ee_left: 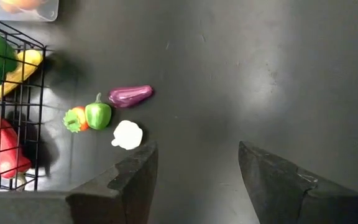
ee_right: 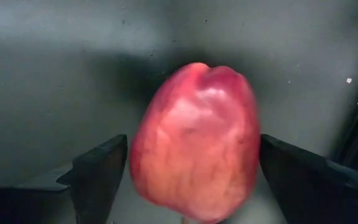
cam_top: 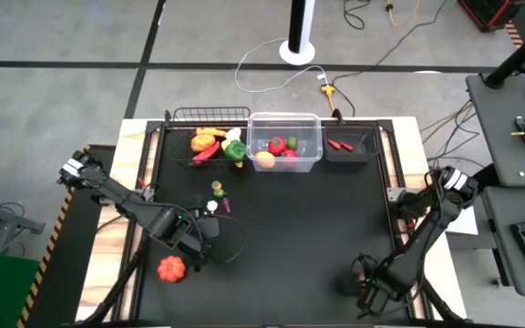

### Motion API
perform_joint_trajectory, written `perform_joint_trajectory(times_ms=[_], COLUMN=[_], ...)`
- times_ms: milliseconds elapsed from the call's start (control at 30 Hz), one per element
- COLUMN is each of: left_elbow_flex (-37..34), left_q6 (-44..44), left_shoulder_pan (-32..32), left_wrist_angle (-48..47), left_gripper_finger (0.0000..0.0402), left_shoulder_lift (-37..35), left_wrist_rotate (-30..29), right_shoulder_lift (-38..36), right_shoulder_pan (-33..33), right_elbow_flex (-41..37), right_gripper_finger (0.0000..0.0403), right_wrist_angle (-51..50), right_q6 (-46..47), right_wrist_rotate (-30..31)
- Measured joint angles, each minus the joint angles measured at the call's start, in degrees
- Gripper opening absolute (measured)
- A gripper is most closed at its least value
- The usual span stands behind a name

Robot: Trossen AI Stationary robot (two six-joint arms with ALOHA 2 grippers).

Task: Sort produce into baskets
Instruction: Put the apple into the transparent bin

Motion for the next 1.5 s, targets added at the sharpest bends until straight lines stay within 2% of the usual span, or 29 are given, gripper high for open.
perform_joint_trajectory(times_ms=[300, 433, 500, 600, 767, 1067, 1167, 1333, 1500], left_elbow_flex=[0.0, 0.0, 0.0, 0.0, 0.0, 0.0, 0.0, 0.0, 0.23], left_q6=[0.04, 0.06, 0.06, 0.06, 0.06, -4.2, -5.6, -6.0, -3.79], left_shoulder_pan=[0.0, 0.0, 0.0, 0.04, 0.04, -0.02, -0.04, -0.02, 0.19], left_wrist_angle=[0.06, 0.1, 0.22, 1.36, 5.52, 7.7, 8.26, 9.75, 9.66], left_gripper_finger=[0.0205, 0.0205, 0.0205, 0.0205, 0.0205, 0.0205, 0.0205, 0.0205, 0.0205], left_shoulder_lift=[0.0, 0.0, 0.0, 0.0, 0.0, 0.0, 0.0, 0.0, 0.0], left_wrist_rotate=[-0.14, -1.31, -1.4, -1.49, -3.63, -4.73, -9.0, -16.68, -21.6], right_shoulder_lift=[-0.07, -0.22, -1.01, -3.64, -7.5, -9.03, -9.05, -9.04, -7.59], right_shoulder_pan=[-0.02, -0.02, -0.02, -1.62, -9.8, -31.84, -38.2, -48.05, -57.37], right_elbow_flex=[-0.19, -0.18, 0.33, 1.6, 3.75, 13.88, 18.38, 25.27, 31.42], right_gripper_finger=[0.0275, 0.0268, 0.0269, 0.0275, 0.0273, 0.0276, 0.0275, 0.0279, 0.028], right_wrist_angle=[-0.22, -0.18, -0.79, -0.61, -0.35, 0.97, 1.04, 1.29, 1.18], right_q6=[0.73, 0.34, -0.06, -3.36, -21.51, -67.84, -81.23, -97.09, -106.07], right_wrist_rotate=[0.17, 0.56, 3.42, 12.24, 22.99, 21.49, 21.63, 23.1, 22.79])
